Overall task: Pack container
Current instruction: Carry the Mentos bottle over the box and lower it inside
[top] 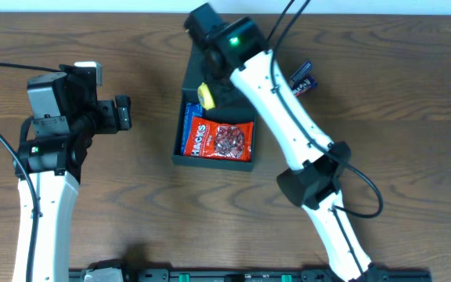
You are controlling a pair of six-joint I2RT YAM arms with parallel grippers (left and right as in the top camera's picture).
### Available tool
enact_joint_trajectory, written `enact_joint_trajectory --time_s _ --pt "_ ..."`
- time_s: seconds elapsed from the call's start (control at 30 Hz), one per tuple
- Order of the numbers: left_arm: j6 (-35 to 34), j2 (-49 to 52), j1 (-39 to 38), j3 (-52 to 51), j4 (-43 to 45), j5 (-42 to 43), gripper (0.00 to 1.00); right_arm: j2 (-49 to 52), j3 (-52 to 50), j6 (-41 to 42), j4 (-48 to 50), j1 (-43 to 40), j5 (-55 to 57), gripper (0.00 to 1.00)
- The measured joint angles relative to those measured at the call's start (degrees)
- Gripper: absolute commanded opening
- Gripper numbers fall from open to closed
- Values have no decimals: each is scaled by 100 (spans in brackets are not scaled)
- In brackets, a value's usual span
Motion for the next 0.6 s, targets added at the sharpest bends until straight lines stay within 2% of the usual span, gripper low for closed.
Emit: enact_joint_trajectory --time_s 0.17,0.6 --pt "-4 0 0 0 -20 -2 95 0 -245 533 271 164 330 2" --pt "-11 0 0 0 -46 0 95 0 -1698 782 1294 -146 494 2"
